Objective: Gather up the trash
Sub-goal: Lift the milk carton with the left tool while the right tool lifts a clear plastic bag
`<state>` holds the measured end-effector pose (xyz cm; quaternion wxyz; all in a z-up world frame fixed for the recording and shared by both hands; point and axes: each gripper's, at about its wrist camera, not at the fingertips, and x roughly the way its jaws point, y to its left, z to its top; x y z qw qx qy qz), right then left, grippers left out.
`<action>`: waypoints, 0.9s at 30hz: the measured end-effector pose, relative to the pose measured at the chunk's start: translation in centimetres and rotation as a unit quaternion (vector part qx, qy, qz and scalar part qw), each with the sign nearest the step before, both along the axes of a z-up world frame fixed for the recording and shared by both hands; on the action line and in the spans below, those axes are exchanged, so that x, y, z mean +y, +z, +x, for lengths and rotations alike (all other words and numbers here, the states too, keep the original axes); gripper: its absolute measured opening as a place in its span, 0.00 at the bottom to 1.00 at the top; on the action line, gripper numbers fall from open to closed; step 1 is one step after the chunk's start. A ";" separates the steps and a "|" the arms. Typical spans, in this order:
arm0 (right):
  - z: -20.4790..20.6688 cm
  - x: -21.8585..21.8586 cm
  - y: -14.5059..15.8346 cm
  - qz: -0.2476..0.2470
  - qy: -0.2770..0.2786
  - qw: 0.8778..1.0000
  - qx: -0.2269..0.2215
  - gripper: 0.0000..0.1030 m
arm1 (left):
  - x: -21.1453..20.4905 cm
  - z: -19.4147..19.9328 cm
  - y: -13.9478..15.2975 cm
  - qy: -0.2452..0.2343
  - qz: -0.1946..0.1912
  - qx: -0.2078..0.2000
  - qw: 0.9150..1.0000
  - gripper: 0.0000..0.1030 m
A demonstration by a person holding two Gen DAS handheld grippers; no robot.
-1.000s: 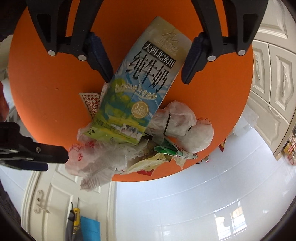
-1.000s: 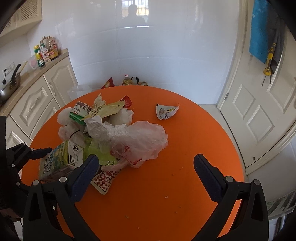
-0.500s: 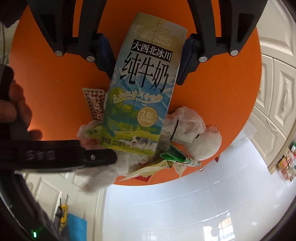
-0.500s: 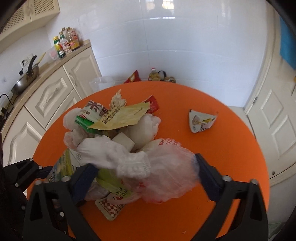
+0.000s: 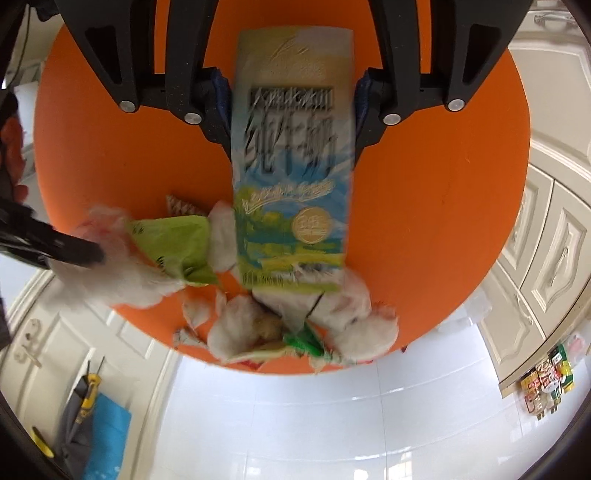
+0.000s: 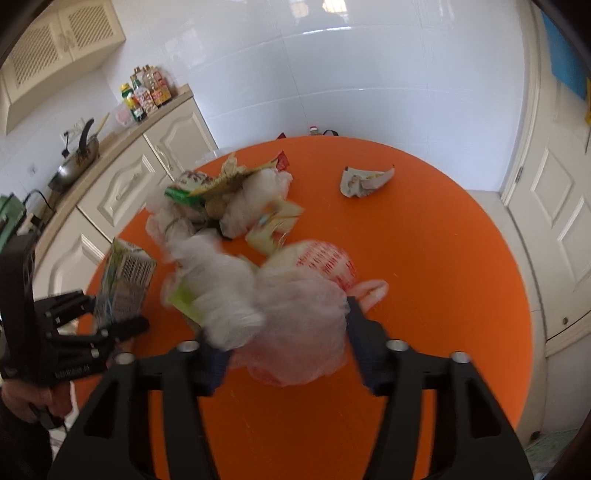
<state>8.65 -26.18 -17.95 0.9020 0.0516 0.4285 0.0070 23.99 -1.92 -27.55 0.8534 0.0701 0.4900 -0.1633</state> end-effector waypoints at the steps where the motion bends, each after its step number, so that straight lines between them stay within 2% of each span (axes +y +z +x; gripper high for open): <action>1: -0.3 0.1 0.1 -0.010 0.000 1.000 -0.002 0.77 | 0.0 -0.2 0.2 0.004 0.005 0.001 1.000 0.54; 3: -0.5 0.5 0.6 -0.025 0.008 1.000 -0.008 0.78 | -0.1 -0.2 0.6 0.008 0.006 0.000 1.000 0.60; 8: -1.3 2.4 2.0 -0.070 0.055 0.996 -0.032 0.80 | -0.5 -0.3 1.2 0.021 0.006 -0.013 1.000 0.60; 11: -1.5 3.9 2.6 -0.091 0.077 0.992 -0.040 0.80 | -1.0 0.8 0.6 0.027 0.006 -0.009 1.000 0.59; 13: -1.8 4.7 2.8 -0.092 0.093 0.991 -0.038 0.81 | -0.9 1.0 0.3 0.030 -0.005 -0.003 1.000 0.57; 15: -2.0 5.0 2.7 -0.091 0.101 0.990 -0.027 0.82 | -0.9 1.4 0.0 0.033 -0.009 0.000 0.999 0.45; 18: -2.8 4.5 2.0 -0.069 0.090 0.994 -0.004 0.82 | -0.6 1.1 0.1 0.030 -0.011 -0.004 0.999 0.44; 22: -4.8 3.8 0.2 -0.001 0.071 0.997 0.008 0.82 | -0.7 0.8 0.1 0.030 -0.007 -0.011 0.999 0.43; 27: -4.4 5.9 -2.4 0.026 0.084 0.996 0.029 0.82 | -0.3 -0.3 0.2 0.036 -0.018 -0.010 0.999 0.43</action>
